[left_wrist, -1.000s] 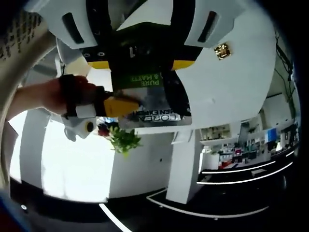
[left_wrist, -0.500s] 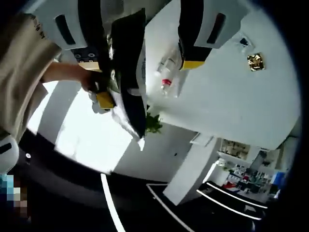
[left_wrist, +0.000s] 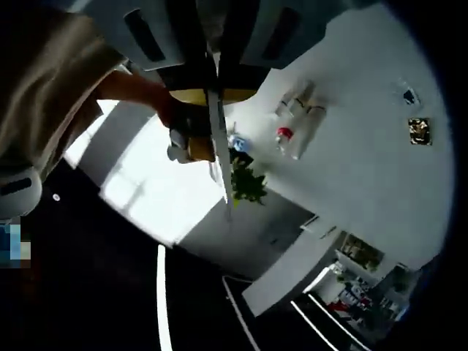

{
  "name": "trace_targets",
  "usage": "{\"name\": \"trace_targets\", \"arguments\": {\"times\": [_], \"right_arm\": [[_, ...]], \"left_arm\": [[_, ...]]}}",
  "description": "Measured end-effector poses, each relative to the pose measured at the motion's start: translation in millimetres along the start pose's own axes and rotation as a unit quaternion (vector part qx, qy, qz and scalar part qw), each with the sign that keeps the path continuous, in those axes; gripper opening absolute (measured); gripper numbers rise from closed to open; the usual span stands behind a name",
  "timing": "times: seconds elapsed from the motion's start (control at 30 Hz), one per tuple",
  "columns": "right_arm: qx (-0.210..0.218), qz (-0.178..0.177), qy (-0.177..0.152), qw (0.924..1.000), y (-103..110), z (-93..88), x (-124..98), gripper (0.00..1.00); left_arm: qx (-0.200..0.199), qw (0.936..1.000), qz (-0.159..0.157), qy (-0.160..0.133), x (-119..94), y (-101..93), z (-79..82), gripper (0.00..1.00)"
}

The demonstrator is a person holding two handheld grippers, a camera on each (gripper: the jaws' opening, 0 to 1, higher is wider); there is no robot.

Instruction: Arrange the skincare products in the storage area until every visible bottle or jar stands upright without overlapping.

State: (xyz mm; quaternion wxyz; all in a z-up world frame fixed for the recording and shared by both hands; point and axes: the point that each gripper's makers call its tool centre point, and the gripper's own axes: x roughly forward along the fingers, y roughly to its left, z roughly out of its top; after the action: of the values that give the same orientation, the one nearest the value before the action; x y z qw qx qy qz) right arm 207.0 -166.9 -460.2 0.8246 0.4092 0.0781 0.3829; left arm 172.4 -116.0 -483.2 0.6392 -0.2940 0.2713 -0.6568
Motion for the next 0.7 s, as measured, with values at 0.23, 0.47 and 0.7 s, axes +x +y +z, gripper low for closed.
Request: {"name": "trace_targets", "arguments": {"times": [0.23, 0.47, 0.7], "right_arm": [[-0.032, -0.018, -0.045, 0.9983, -3.1, 4.6, 0.9, 0.13], [0.003, -0.002, -0.052, 0.9986, 8.5, -17.6, -2.6, 0.23], [0.038, -0.003, -0.095, 0.9947, 11.7, -31.9, -10.9, 0.07]], "left_arm": [[-0.015, 0.9994, -0.021, -0.025, 1.5, -12.3, 5.1, 0.00], [-0.040, 0.9952, -0.037, -0.081, -3.3, -19.4, 24.7, 0.00], [-0.046, 0.9955, -0.023, -0.080, -5.8, -12.0, 24.2, 0.00]]}}
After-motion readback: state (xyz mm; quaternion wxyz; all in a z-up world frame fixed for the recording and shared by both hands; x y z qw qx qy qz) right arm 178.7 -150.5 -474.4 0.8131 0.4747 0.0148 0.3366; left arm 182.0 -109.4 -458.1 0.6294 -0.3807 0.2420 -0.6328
